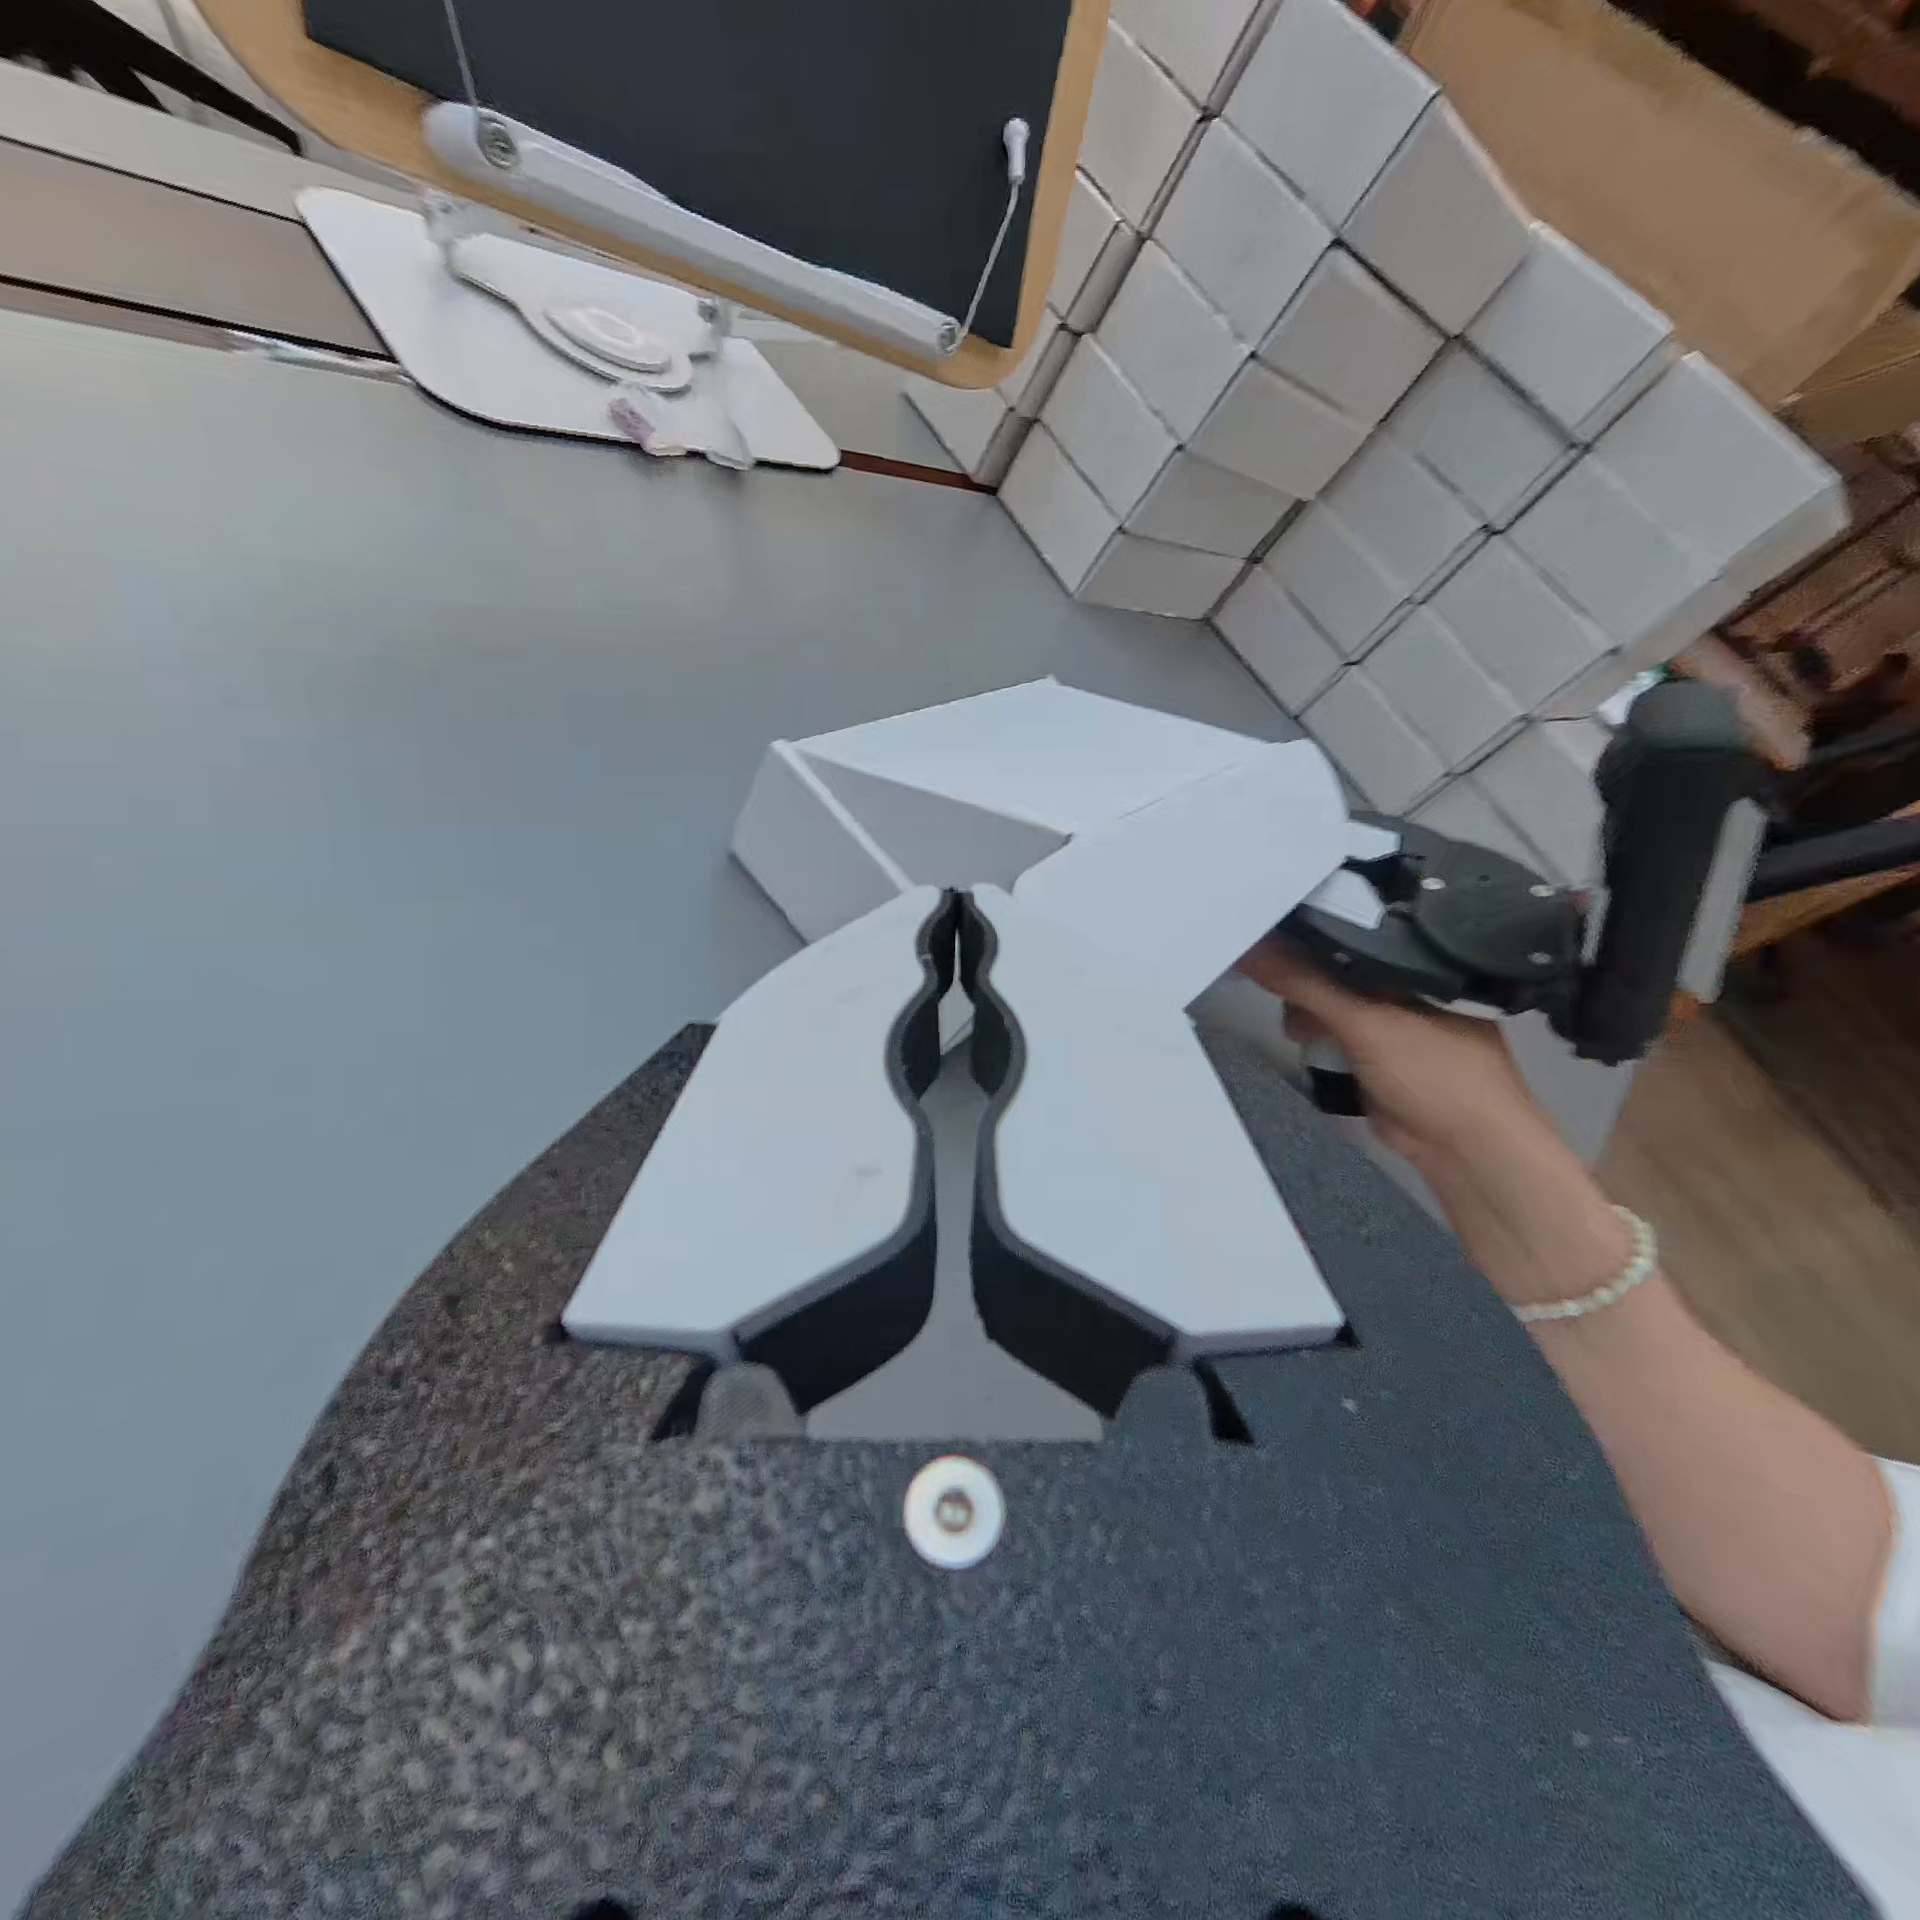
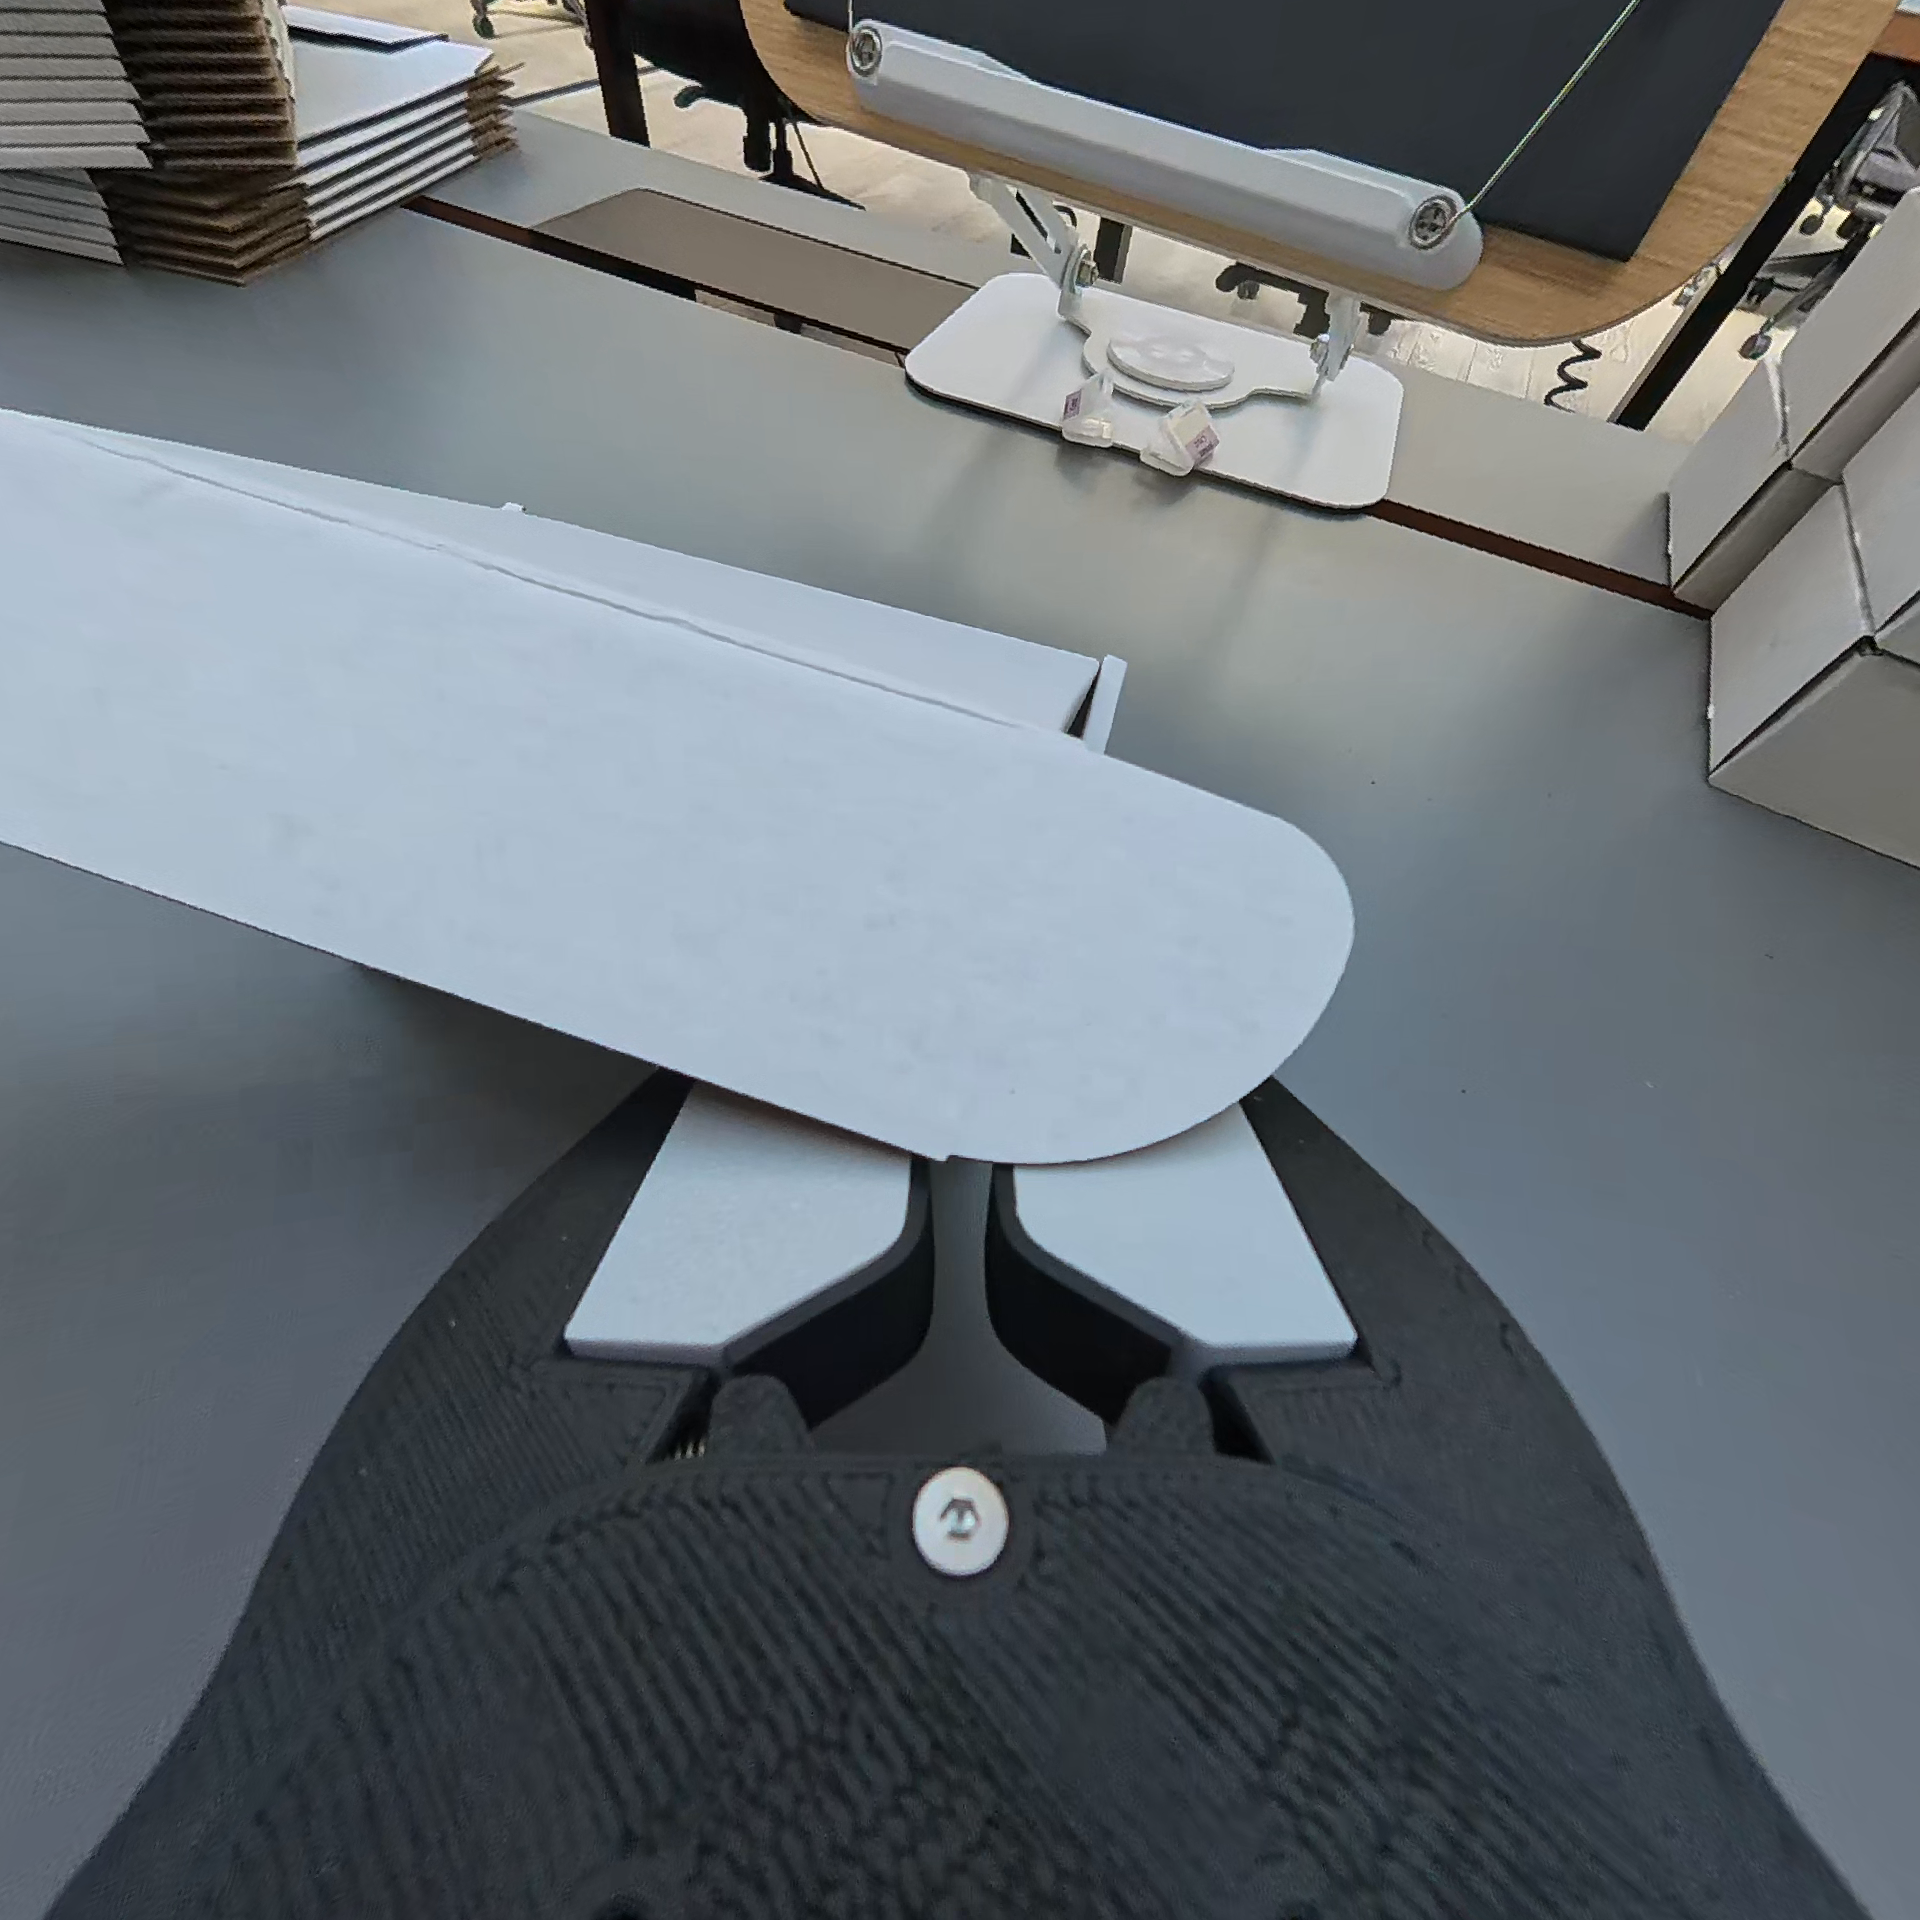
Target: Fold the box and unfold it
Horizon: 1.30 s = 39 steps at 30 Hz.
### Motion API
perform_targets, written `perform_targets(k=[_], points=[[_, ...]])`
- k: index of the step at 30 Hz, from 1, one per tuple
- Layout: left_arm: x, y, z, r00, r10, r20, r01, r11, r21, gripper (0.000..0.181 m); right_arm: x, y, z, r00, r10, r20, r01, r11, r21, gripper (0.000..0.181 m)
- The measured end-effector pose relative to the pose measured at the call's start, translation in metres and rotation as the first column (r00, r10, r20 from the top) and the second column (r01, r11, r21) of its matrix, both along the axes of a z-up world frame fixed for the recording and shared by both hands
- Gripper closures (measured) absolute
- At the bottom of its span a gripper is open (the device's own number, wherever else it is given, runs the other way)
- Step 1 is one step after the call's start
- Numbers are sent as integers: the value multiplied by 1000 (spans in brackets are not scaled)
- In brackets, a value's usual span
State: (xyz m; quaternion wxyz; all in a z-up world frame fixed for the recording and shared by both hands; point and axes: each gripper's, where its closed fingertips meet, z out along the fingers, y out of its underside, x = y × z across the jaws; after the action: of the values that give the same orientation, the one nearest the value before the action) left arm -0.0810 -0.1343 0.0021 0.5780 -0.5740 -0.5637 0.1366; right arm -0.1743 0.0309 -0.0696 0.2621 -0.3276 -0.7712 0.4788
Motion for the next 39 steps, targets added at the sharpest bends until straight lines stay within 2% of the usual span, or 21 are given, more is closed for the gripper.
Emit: perform_targets(k=[1,3,5,10,14,16,18,21,25,27,30,32,34,36,39], points=[[-4,6,11,997,-74,18,73,995,75,181,0,0,0,1000,1,1,-1,1000,-2,177],[-15,27,29,967,-255,26,246,951,190,181,0,0,0,1000,5,0,-5,1000,-2,177],[-25,48,38,904,-423,57,389,871,300,181,0,0,0,1000,5,0,-5,1000,-2,177],[-65,54,0,819,-485,305,370,855,364,181,1,1,0,1000,12,-11,-12,1000,9,177],[-71,56,-29,767,-495,408,368,860,352,181,3,1,1,999,42,-15,-42,999,5,177],[-70,56,-44,759,-475,446,368,877,309,181,6,2,1,996,82,-22,-81,997,10,175],[-70,57,-45,765,-476,434,364,875,318,181,15,3,2,990,142,-25,-142,990,10,172],[-65,58,-51,778,-452,437,398,892,213,181,31,15,4,980,195,-37,-193,980,35,156],[-62,60,-64,791,-387,474,409,910,60,181,52,49,-14,972,234,32,-236,953,189,135],[-61,61,-69,795,-361,488,419,908,-12,181,59,69,-16,972,232,41,-236,946,224,136],[-61,61,-72,810,-328,487,425,900,-100,181,65,82,4,967,250,51,-254,960,119,159],[-61,61,-73,819,-320,476,424,897,-127,181,62,71,41,956,290,-48,-292,955,-43,181],[-61,61,-73,825,-318,468,424,895,-139,181,56,54,65,933,349,-92,-357,928,-104,181],[-61,61,-73,829,-317,461,422,896,-141,181,49,33,60,897,443,-4,-443,896,-32,181],[-61,62,-73,837,-312,451,415,898,-149,181,33,6,48,860,496,116,-502,865,19,181]])
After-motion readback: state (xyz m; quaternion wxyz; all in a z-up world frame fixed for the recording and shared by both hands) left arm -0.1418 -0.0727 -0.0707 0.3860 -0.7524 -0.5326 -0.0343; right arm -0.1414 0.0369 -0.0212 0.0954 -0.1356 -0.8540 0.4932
